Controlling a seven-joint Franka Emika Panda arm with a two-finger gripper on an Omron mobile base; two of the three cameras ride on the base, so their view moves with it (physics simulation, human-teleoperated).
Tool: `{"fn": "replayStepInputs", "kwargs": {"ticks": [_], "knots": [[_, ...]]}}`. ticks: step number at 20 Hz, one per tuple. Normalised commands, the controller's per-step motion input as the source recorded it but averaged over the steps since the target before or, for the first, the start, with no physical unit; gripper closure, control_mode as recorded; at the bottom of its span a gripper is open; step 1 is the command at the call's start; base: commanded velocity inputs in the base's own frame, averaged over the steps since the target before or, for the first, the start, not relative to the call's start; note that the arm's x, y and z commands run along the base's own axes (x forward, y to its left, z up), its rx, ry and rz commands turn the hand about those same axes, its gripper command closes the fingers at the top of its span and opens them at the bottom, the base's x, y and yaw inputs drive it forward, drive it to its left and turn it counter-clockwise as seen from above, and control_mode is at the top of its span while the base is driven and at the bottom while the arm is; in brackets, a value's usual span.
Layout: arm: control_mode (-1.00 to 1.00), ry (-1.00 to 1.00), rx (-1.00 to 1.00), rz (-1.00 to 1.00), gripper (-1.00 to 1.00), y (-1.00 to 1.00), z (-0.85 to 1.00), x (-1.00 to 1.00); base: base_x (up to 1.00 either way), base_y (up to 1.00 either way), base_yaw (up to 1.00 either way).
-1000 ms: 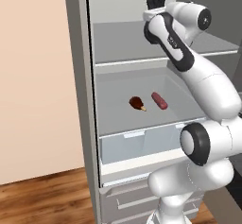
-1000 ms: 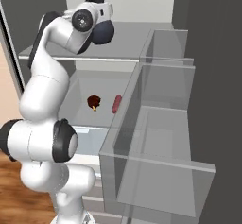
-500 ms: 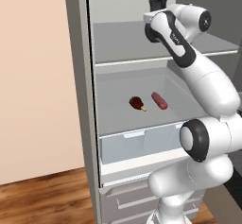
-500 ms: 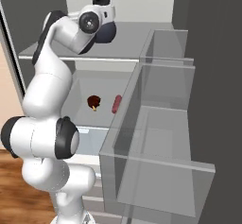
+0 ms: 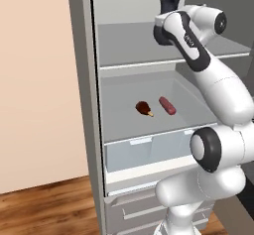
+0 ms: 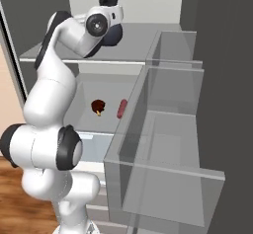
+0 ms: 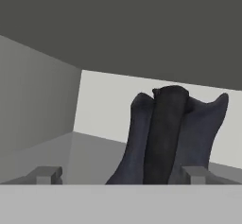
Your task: Move the salami and steak from the top shelf to the second highest shelf to make space. Then, place the pitcher from the counter on the cleared top shelf.
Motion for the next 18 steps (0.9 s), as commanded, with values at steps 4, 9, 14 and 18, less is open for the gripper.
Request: {"fn": "replayStepInputs", "kwargs": {"ticks": [4,9,14,18], "knots": [[-1.0,0.0,-0.09,0.0,-1.0,0.0,0.0,-0.36,0.0,0.0,0.0],[-1.0,0.0,-0.05,-0.01,-1.0,-0.02,0.0,-0.12,0.0,0.0,0.0],[-1.0,-0.03,0.0,-0.14,-1.0,-0.21,0.0,0.0,0.0,0.0,0.0],[-1.0,-0.07,0.0,-0.16,-1.0,-0.18,-0.03,-0.05,0.0,0.0,0.0]]}}
